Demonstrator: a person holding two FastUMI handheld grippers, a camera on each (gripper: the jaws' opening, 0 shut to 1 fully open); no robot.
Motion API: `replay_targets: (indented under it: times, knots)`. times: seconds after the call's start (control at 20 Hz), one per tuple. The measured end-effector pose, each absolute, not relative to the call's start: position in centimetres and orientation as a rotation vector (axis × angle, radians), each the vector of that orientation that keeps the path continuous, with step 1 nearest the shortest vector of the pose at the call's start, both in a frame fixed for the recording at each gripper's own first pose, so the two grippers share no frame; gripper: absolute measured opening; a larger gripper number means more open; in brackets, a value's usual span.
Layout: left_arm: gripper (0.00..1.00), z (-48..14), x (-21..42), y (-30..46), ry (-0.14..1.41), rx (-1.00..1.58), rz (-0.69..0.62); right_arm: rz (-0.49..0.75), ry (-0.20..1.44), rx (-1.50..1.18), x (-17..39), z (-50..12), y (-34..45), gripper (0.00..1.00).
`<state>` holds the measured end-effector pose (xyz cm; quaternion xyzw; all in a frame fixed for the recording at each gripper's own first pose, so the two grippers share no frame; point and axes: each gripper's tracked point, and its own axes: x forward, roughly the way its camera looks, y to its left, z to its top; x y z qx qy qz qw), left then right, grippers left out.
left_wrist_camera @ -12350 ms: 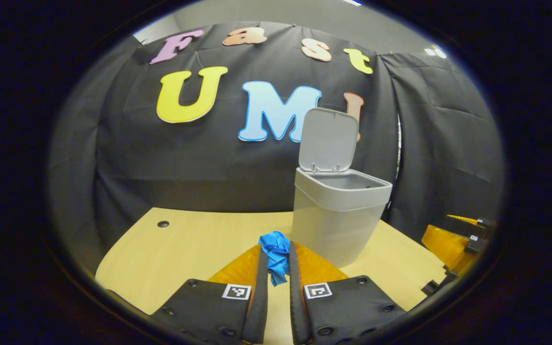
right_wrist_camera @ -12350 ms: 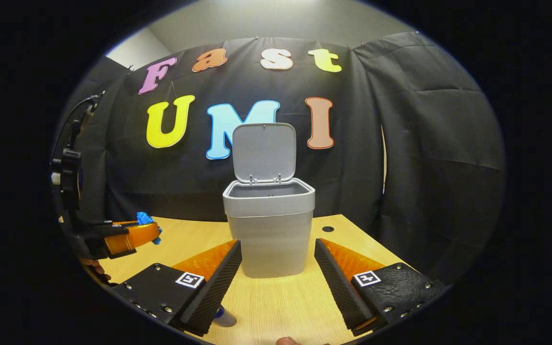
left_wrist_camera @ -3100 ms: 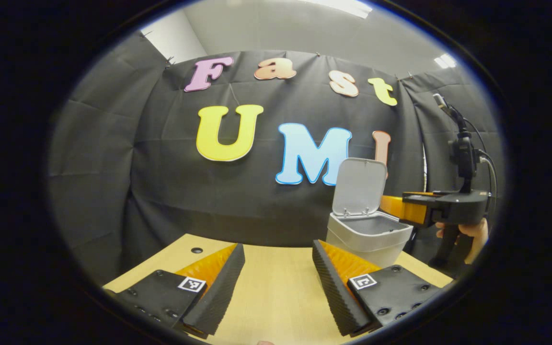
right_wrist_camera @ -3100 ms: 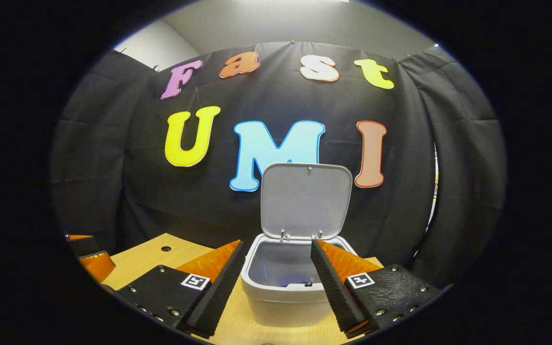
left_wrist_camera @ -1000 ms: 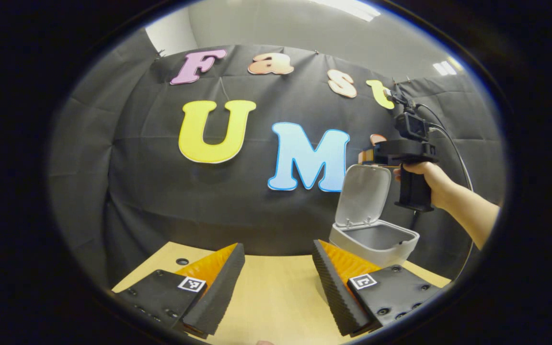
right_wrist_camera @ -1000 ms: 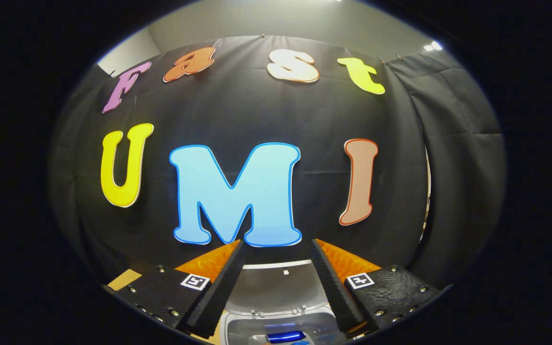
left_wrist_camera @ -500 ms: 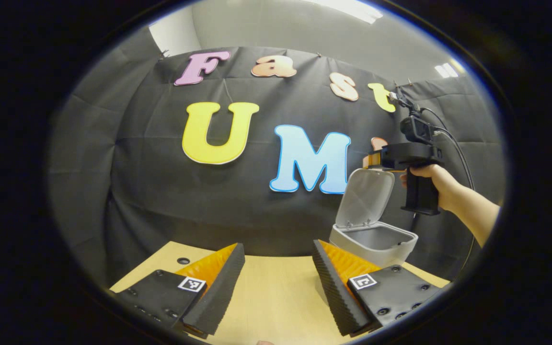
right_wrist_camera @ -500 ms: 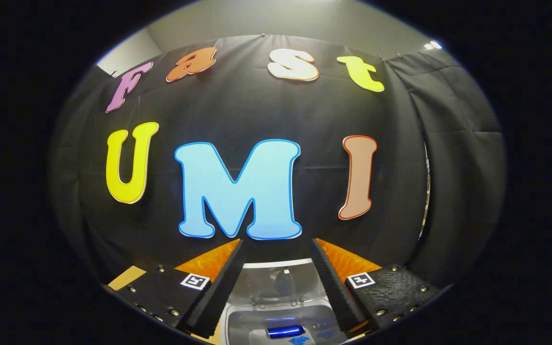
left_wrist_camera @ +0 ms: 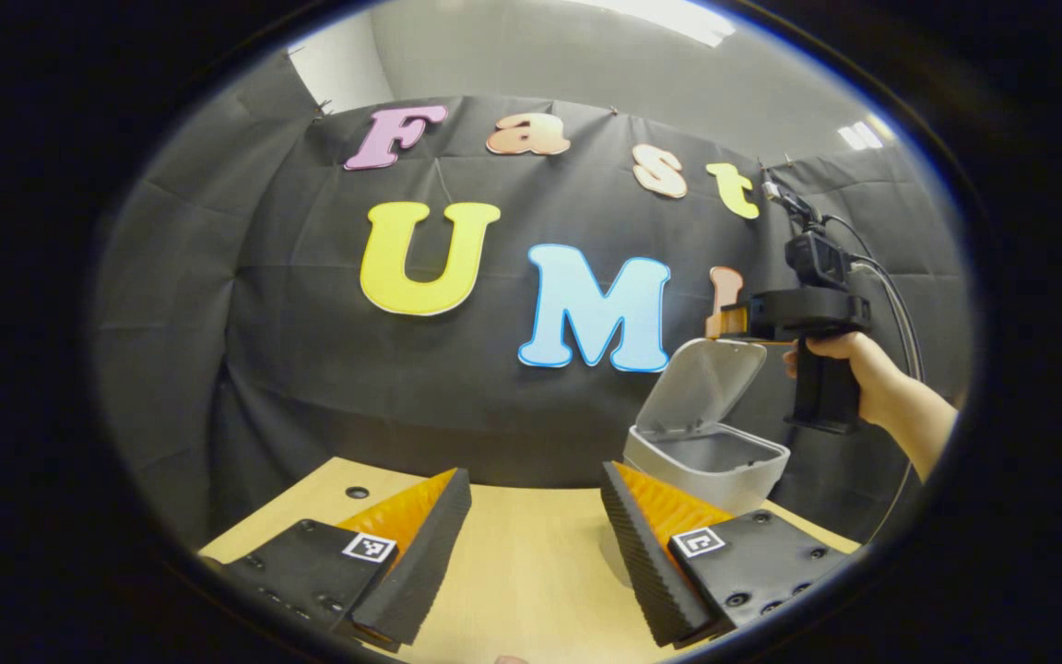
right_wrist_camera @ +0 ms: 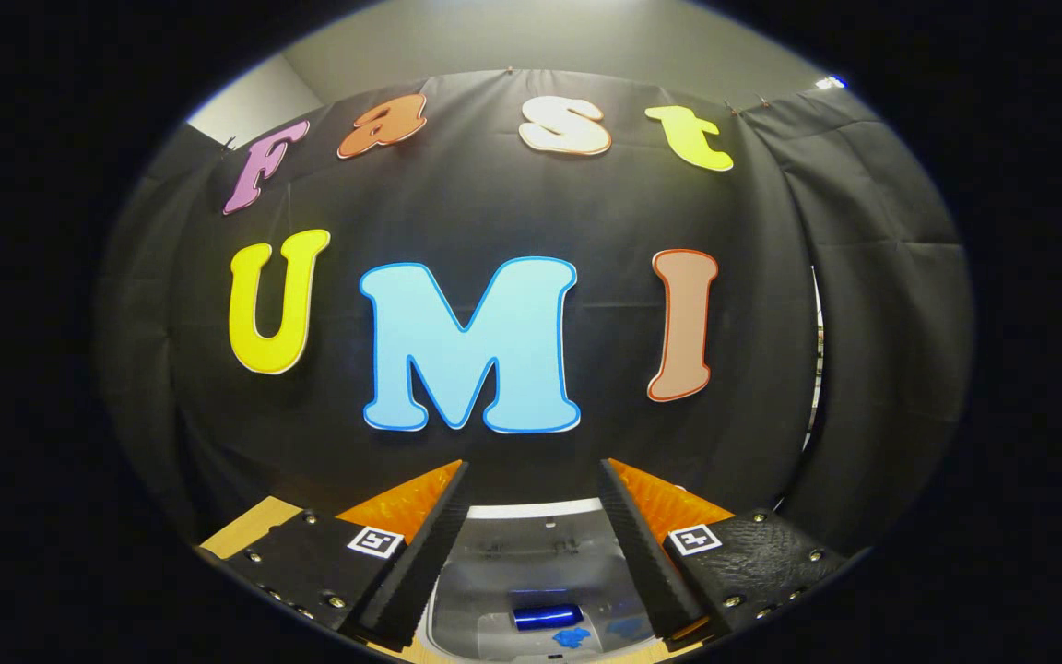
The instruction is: Press the lid of the desktop garbage bin to open it, pick up the crumpled paper on the desktop and throw it into the bin, then pick up the pop can on the desktop and drop it into the bin, and finally close the garbage bin lid.
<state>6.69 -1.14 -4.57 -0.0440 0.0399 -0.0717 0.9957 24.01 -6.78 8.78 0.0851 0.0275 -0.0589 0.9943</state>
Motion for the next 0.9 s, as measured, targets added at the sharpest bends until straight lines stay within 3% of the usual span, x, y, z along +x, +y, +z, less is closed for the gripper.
replay_targets:
  times: [0.35, 0.6, 0.9]
  knots:
    - [0.95, -4.7, 5.5, -2.1, 0.081, -0.061, -0.148, -0.105, 0.081, 0.187, 21.4, 6.0, -6.2, 0.89]
    - [0.95, -4.4, 5.5, -3.3, 0.07, -0.041, -0.171, -0.054, 0.212, 0.176, 20.5, 0.2, -4.6, 0.89]
    - [0.95, -4.6, 5.4, -4.0, 0.065, -0.031, -0.173, -0.035, 0.203, 0.182, 20.3, -1.9, -4.0, 0.91]
